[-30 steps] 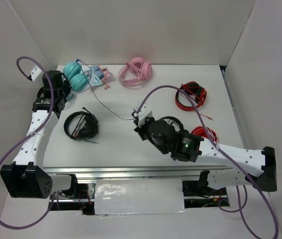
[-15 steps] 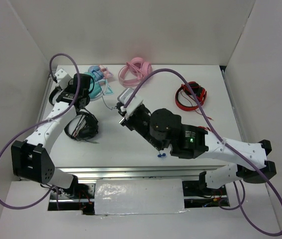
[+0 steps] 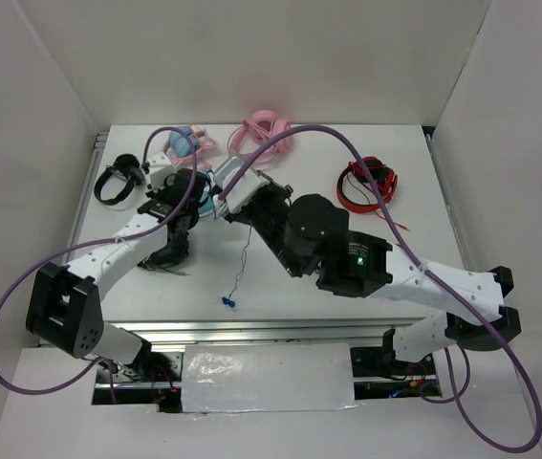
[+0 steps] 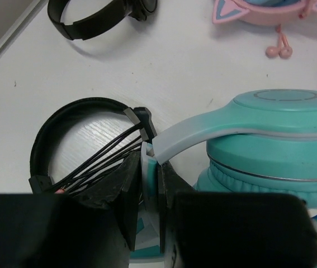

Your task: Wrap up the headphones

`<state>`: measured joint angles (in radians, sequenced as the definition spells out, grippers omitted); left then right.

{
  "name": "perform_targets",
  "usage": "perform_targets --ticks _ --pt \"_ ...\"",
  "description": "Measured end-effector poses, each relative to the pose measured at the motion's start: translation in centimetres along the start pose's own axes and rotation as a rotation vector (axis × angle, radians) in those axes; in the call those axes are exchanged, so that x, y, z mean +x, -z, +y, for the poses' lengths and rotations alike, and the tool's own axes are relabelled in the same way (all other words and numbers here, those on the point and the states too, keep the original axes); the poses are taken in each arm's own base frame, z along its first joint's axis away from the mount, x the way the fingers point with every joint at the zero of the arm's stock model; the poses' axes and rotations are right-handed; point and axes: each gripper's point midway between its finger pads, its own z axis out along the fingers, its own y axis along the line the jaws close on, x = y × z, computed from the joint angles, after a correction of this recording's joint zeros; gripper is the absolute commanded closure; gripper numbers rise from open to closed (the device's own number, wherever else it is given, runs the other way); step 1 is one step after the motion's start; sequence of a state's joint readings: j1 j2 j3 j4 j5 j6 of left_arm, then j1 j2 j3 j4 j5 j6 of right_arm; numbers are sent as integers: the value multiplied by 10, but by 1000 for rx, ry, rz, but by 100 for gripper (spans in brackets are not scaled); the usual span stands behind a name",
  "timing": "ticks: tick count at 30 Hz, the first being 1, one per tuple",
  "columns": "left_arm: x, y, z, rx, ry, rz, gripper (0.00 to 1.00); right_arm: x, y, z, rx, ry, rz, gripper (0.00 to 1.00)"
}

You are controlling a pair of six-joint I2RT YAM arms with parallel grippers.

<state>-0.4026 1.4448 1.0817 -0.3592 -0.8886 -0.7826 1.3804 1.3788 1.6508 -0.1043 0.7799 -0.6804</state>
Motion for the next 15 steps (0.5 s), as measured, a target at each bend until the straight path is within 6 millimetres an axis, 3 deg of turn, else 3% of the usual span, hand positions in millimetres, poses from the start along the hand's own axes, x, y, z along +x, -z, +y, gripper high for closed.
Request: perform_targets --ticks 7,15 --pt "27 28 -4 150 -129 -30 100 13 -17 -56 132 5 32 100" --pt "28 82 -22 461 -241 -123 100 30 -26 -115 222 15 37 100"
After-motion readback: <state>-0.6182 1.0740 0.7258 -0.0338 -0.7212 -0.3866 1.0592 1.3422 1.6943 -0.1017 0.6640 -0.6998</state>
